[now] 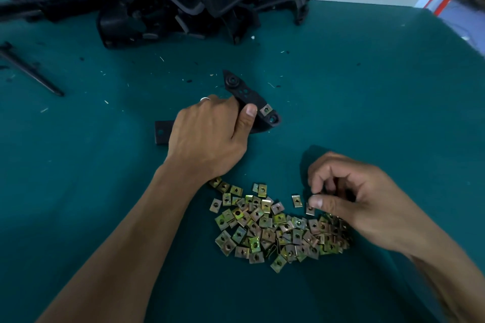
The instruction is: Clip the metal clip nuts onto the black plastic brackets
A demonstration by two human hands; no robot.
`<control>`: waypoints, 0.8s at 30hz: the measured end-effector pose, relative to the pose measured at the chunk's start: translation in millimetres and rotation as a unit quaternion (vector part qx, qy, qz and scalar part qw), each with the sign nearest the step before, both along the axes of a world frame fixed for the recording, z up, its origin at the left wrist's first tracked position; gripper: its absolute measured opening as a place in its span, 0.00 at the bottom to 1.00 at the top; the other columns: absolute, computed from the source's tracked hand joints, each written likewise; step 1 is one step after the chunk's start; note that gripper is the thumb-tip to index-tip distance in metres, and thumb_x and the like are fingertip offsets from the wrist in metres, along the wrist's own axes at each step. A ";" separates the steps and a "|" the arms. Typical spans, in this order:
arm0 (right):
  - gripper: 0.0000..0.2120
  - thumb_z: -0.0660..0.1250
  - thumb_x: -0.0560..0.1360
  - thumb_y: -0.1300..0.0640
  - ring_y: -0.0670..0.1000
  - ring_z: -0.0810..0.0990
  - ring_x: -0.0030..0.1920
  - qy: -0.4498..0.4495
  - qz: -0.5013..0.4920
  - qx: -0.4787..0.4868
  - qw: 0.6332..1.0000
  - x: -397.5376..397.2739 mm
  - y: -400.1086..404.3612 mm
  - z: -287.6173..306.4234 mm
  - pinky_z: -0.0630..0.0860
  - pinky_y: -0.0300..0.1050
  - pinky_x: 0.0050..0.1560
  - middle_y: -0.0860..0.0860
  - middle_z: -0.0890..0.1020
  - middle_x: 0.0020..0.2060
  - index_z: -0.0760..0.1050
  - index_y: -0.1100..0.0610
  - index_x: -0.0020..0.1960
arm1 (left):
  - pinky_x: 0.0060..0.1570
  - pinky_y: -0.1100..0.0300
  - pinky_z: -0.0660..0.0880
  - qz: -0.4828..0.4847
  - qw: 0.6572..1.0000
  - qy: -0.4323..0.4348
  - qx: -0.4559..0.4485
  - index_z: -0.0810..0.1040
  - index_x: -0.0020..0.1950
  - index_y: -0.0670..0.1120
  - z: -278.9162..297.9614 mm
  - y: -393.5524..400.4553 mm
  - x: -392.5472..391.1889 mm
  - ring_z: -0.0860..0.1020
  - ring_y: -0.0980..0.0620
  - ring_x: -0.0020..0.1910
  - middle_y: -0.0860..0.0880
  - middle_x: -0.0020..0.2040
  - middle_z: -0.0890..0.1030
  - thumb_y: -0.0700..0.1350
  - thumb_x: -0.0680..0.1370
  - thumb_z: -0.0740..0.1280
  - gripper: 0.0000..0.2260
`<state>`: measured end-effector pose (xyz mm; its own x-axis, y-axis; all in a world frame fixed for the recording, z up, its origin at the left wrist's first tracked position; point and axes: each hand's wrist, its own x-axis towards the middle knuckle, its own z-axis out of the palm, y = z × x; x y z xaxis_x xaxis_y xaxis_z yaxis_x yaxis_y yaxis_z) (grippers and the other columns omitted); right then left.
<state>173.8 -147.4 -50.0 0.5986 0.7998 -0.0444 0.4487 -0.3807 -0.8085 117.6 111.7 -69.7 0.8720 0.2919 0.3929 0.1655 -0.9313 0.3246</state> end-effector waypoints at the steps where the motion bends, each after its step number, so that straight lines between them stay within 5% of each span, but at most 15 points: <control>1: 0.05 0.74 0.71 0.53 0.53 0.76 0.41 0.023 -0.007 0.028 0.999 1.4 -1.8 -2.3 0.74 0.45 0.42 0.50 0.79 0.42 0.78 0.50 0.42 | 0.33 0.54 0.56 0.000 1.000 0.000 -0.001 0.64 0.38 0.48 0.0 0.2 0.0 0.64 0.46 0.32 0.48 0.35 0.67 0.59 0.83 0.47 0.21; 8: 0.19 0.84 0.62 0.48 0.51 0.78 0.31 0.235 -0.130 0.249 0.930 24.4 3.9 -7.4 0.74 0.39 0.32 0.55 0.81 0.36 0.84 0.56 0.48 | 0.33 0.54 0.57 -0.001 1.000 -0.003 -0.004 0.65 0.39 0.48 0.4 0.0 0.1 0.64 0.46 0.32 0.49 0.35 0.68 0.59 0.83 0.46 0.20; 15: 0.03 0.71 0.72 0.64 0.52 0.84 0.38 0.319 -0.161 0.325 0.875 55.3 70.6 -3.1 0.82 0.41 0.43 0.55 0.83 0.39 0.79 0.61 0.46 | 0.32 0.54 0.57 -0.008 1.000 -0.005 0.001 0.66 0.39 0.48 0.4 0.1 -0.2 0.64 0.46 0.31 0.49 0.35 0.69 0.59 0.83 0.47 0.20; 19: 0.08 0.66 0.79 0.67 0.51 0.80 0.37 0.323 -0.149 0.335 0.873 67.4 103.4 -3.3 0.79 0.40 0.42 0.55 0.81 0.37 0.80 0.63 0.56 | 0.33 0.54 0.57 -0.010 1.000 -0.006 0.000 0.64 0.40 0.49 2.5 -0.1 -1.0 0.63 0.47 0.32 0.50 0.35 0.68 0.58 0.83 0.48 0.18; 24: 0.05 0.67 0.77 0.68 0.51 0.86 0.40 0.335 -0.127 0.331 0.873 56.8 119.2 -2.7 0.81 0.40 0.40 0.58 0.86 0.40 0.81 0.64 0.51 | 0.33 0.55 0.57 -0.045 0.998 -0.031 0.013 0.63 0.41 0.49 4.2 -0.9 -2.2 0.71 0.43 0.34 0.49 0.34 0.70 0.57 0.84 0.50 0.16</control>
<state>230.6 -28.2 -52.7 0.7767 0.6291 -0.0314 -0.2412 0.2510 -0.9375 115.4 110.8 -65.5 0.8676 0.2035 0.4537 0.0618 -0.9495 0.3077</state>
